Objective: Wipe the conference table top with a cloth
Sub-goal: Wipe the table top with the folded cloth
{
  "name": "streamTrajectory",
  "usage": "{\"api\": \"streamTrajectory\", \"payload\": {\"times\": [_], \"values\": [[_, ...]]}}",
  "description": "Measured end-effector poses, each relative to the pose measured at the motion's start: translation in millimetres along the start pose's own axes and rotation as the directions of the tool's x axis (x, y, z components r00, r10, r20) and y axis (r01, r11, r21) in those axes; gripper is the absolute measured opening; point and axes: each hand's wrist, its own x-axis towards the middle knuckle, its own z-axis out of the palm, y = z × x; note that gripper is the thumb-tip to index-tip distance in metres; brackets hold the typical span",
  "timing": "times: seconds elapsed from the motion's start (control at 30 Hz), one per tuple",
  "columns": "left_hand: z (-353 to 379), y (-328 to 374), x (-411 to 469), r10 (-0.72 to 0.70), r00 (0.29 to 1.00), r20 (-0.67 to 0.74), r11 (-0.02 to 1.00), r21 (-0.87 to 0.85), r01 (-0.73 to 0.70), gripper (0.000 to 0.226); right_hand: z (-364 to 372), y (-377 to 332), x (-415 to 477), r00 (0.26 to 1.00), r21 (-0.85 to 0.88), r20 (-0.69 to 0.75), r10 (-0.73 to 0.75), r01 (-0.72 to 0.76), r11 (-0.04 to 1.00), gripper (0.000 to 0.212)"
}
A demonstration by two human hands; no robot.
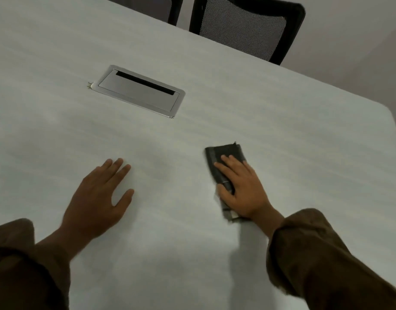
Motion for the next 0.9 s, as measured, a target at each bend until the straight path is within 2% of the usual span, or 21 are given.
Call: {"api": "streamTrajectory", "payload": {"times": [0.17,0.3,0.37,0.47,0.7,0.8,0.9], "values": [[3.5,-0.7,2.0,0.01,0.999,-0.032,1.0,0.014,-0.009,0.065,-5.9,52.6,104.5,0.958,-0.027,-0.096,0.27,-0.274,0.961,0.071],[6.3,-4.5,2.0,0.01,0.998,-0.067,1.0,0.011,-0.009,0.063,18.0,24.8,181.6,0.873,-0.094,-0.129,0.47,-0.483,0.871,0.066],[8.0,-6.3,-0.3,0.004,0.998,-0.068,1.0,0.021,-0.002,0.062,34.0,-14.6,193.0,0.877,-0.091,-0.099,0.47,-0.479,0.873,0.064],[6.7,-5.6,-0.6,-0.003,0.999,-0.048,1.0,0.025,0.004,0.062,52.7,-69.4,167.6,0.924,-0.082,-0.09,0.373,-0.38,0.921,0.064],[2.8,-5.2,-1.7,0.003,1.0,-0.015,1.0,-0.003,-0.003,0.063,47.7,-168.7,-7.7,0.987,0.021,0.01,0.161,-0.162,0.987,0.062],[6.7,-5.4,-0.1,0.027,0.999,-0.042,1.0,0.006,-0.027,0.061,46.3,-163.1,-39.6,0.972,0.082,-0.043,0.233,-0.229,0.97,0.061],[9.8,-9.9,-0.3,0.026,0.999,-0.028,1.0,-0.01,-0.027,0.062,48.8,-151.6,-1.7,0.888,0.02,-0.123,0.443,-0.444,0.896,0.066]]}}
